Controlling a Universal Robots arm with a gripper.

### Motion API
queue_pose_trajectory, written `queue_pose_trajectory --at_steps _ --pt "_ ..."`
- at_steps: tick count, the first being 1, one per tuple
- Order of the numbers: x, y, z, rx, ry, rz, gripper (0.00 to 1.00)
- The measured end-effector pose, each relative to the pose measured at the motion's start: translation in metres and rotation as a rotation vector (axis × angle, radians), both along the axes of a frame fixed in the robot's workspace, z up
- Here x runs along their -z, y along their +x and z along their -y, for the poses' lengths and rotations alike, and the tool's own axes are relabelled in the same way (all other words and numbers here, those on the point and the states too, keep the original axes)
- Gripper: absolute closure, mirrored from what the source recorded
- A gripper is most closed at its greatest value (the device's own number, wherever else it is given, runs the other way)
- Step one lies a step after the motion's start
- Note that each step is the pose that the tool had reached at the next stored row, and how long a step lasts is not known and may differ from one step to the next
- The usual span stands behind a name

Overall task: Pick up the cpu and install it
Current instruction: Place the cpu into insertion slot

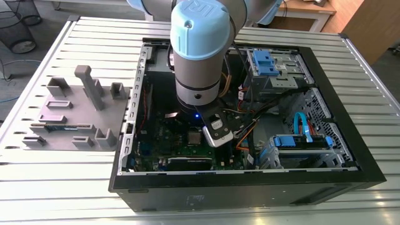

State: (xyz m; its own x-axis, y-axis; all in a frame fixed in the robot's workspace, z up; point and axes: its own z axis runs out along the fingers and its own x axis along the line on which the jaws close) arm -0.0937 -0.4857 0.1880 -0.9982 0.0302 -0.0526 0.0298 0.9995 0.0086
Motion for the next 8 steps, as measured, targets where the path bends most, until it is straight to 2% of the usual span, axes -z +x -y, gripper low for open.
queue_pose_trajectory --at_steps 8 --pt "0.0002 0.0010 0.0000 0.000 0.0003 0.0001 0.53"
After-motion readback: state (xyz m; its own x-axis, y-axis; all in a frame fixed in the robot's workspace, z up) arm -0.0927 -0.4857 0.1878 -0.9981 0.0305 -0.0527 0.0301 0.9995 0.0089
